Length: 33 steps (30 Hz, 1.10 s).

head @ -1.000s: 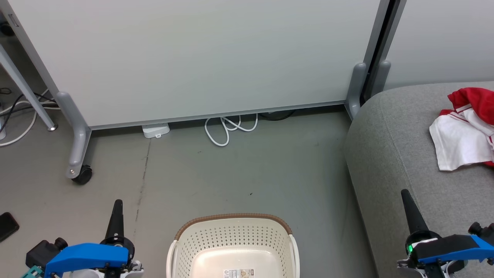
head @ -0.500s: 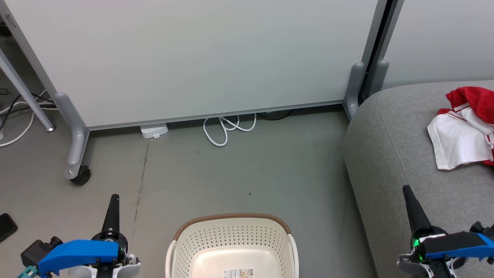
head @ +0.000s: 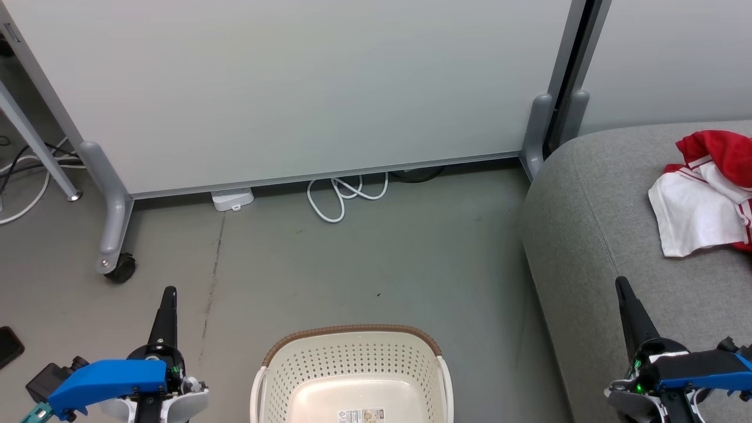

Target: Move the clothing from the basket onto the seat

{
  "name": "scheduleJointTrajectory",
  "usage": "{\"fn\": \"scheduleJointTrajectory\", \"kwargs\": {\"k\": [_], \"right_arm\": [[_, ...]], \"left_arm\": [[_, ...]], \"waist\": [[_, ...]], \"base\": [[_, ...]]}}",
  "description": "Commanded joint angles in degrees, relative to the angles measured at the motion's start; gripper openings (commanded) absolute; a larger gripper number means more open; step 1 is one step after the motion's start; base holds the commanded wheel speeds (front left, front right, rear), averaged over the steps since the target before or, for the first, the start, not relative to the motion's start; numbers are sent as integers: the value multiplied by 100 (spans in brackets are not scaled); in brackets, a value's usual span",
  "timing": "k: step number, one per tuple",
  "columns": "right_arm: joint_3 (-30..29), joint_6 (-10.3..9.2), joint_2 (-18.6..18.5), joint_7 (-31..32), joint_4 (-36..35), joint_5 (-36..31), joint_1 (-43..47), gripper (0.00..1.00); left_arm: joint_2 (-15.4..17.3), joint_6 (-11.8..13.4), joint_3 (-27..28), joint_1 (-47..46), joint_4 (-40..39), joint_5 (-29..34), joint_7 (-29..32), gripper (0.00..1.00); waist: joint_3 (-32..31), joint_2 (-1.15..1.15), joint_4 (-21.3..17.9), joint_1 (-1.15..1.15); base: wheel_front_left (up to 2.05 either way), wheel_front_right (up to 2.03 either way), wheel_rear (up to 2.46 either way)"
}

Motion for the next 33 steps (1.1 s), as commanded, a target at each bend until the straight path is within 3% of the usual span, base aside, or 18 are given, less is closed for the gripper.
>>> {"fn": "scheduleJointTrajectory", "kwargs": {"k": [1,27,33], "right_arm": [[-15,4,-30,34,-7,119,-118,0],[-65,4,-35,211,19,1230,-199,0],[-64,4,-35,214,19,1232,-193,0]], "left_arm": [[7,-14,38,-105,-58,-96,43,0],[-63,-18,251,-189,-199,-1043,317,0],[-65,-18,253,-179,-200,-1045,326,0]], "waist": [[0,0,-2,0],[8,0,-60,0],[8,0,-61,0]], "base": [[0,0,0],[0,0,0],[0,0,0]]}}
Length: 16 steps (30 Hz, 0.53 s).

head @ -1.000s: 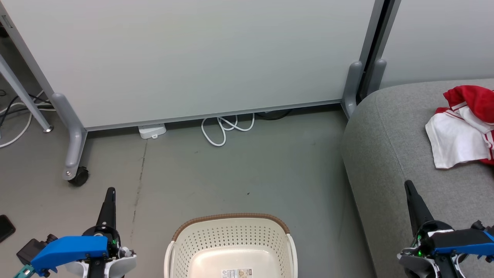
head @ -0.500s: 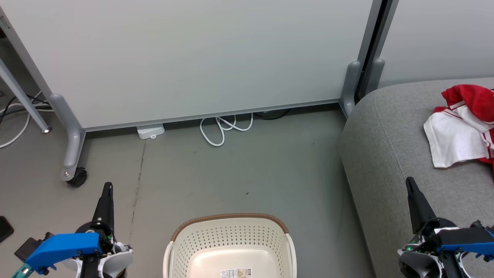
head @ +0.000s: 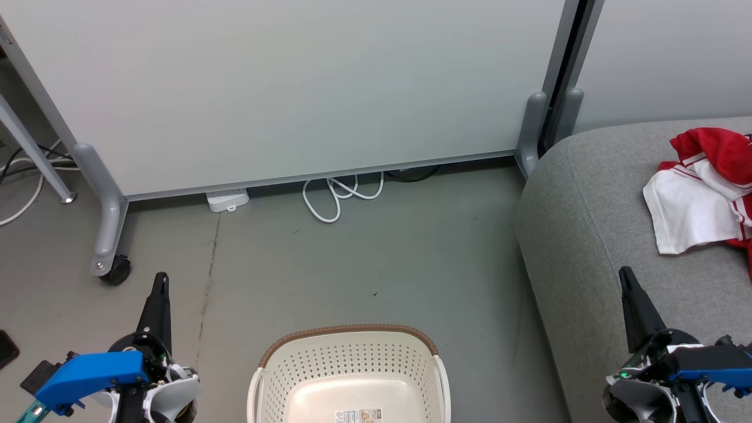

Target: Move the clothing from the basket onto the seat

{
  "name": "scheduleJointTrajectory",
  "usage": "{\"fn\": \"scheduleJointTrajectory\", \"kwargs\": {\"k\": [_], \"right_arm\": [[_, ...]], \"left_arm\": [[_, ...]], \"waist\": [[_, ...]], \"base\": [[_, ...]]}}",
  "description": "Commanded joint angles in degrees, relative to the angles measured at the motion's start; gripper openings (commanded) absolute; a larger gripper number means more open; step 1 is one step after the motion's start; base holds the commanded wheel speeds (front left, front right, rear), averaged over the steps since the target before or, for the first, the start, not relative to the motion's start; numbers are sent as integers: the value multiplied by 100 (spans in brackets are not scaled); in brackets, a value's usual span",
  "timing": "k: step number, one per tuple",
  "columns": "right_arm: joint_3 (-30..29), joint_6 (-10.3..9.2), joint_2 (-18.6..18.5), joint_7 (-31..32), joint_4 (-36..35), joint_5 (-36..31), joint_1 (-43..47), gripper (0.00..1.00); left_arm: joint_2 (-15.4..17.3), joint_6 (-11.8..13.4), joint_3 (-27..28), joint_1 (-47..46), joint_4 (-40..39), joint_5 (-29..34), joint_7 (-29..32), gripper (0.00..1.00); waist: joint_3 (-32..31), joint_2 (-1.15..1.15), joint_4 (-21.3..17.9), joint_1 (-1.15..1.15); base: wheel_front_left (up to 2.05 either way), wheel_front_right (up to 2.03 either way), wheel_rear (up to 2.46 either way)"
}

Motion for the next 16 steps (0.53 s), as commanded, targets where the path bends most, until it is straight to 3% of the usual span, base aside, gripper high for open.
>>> {"fn": "scheduleJointTrajectory", "kwargs": {"k": [1,16], "right_arm": [[-7,4,-29,18,10,15,-62,0],[-7,4,-29,17,9,15,-61,0]], "left_arm": [[-9,-18,20,-57,-21,-11,27,0],[-8,-18,19,-57,-21,-12,27,0]], "waist": [[0,0,0,0],[0,0,0,0]], "base": [[0,0,0],[0,0,0]]}}
